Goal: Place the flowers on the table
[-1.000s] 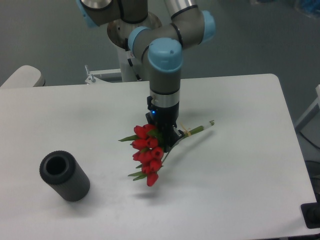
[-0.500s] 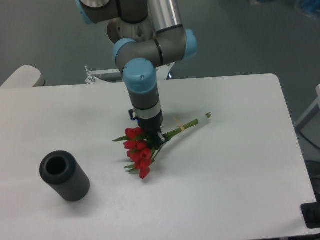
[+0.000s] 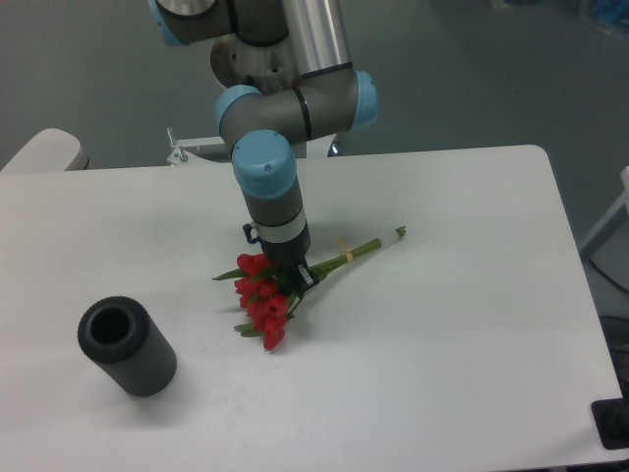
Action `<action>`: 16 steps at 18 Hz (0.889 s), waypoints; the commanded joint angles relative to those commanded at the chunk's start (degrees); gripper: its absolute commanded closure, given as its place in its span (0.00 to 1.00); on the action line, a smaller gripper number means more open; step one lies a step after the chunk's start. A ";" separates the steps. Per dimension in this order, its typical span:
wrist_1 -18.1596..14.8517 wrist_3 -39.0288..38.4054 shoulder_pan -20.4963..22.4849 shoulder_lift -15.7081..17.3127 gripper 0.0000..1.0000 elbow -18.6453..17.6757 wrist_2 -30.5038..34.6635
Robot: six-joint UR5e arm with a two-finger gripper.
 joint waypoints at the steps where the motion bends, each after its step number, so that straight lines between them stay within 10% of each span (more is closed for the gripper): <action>1: 0.00 0.00 0.00 0.26 0.08 0.18 0.00; 9: -1.31 0.09 1.40 2.98 0.04 7.20 0.18; 16: -21.50 0.09 2.46 2.73 0.04 23.71 -0.26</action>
